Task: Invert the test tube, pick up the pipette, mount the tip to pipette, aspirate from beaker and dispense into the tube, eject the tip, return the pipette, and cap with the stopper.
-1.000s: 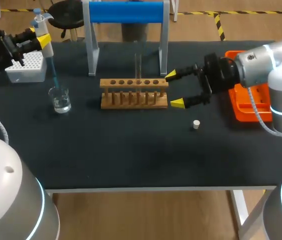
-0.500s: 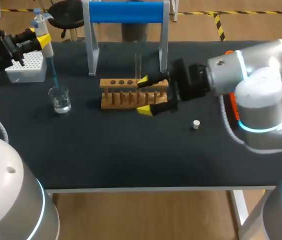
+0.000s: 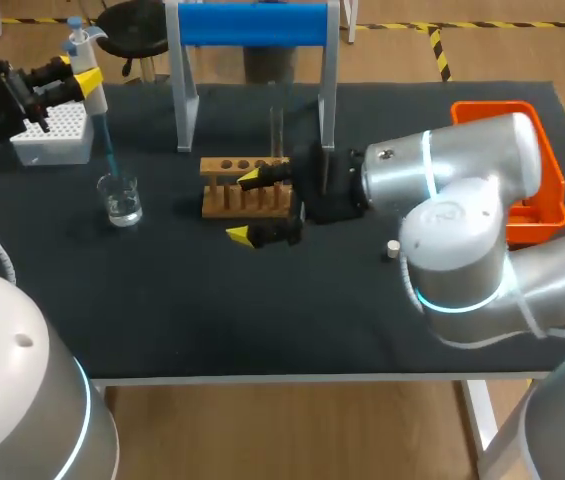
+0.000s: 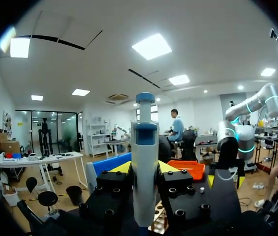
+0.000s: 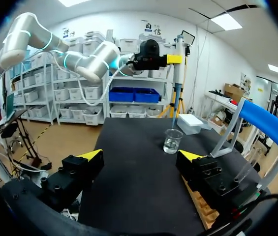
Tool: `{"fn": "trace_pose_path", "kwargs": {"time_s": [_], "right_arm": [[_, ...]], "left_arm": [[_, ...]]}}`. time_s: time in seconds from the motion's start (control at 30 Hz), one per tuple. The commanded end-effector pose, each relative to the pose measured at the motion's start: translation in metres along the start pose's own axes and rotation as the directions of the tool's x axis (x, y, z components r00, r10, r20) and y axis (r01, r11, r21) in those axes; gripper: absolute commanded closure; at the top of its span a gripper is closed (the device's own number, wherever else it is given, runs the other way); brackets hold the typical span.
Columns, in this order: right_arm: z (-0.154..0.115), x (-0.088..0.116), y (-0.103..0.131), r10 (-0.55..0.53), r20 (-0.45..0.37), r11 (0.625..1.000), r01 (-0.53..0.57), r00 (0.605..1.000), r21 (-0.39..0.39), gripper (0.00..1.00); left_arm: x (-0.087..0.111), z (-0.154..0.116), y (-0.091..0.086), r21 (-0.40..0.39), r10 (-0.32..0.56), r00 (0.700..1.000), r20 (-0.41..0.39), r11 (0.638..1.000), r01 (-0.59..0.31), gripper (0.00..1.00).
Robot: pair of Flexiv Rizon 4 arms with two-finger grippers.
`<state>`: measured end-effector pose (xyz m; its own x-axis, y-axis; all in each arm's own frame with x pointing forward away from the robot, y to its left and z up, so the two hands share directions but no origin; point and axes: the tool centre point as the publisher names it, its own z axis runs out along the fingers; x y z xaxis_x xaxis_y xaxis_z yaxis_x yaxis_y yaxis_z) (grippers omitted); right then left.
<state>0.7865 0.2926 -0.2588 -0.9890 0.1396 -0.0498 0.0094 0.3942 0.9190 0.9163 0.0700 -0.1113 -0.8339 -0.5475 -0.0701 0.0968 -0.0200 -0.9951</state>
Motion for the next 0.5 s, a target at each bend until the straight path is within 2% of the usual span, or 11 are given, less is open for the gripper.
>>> {"fn": "trace_pose_path", "kwargs": {"time_s": [0.03, 0.27, 0.5], "right_arm": [[0.053, -0.003, 0.002, -0.005, 0.079, 0.999, 0.001, 0.997, 0.044, 0.0], [0.074, -0.008, 0.002, -0.015, 0.111, 0.997, 0.007, 0.994, 0.073, 0.0], [0.09, -0.024, -0.005, 0.003, 0.163, 0.996, -0.018, 0.987, 0.09, 0.0]], "left_arm": [[-0.001, -0.001, 0.001, 0.003, 0.001, 1.0, -0.004, 1.0, -0.001, 1.0], [-0.001, -0.001, 0.001, 0.003, 0.001, 1.0, -0.004, 1.0, -0.001, 1.0], [-0.001, -0.001, 0.001, 0.003, 0.001, 1.0, -0.004, 1.0, -0.001, 1.0]]}}
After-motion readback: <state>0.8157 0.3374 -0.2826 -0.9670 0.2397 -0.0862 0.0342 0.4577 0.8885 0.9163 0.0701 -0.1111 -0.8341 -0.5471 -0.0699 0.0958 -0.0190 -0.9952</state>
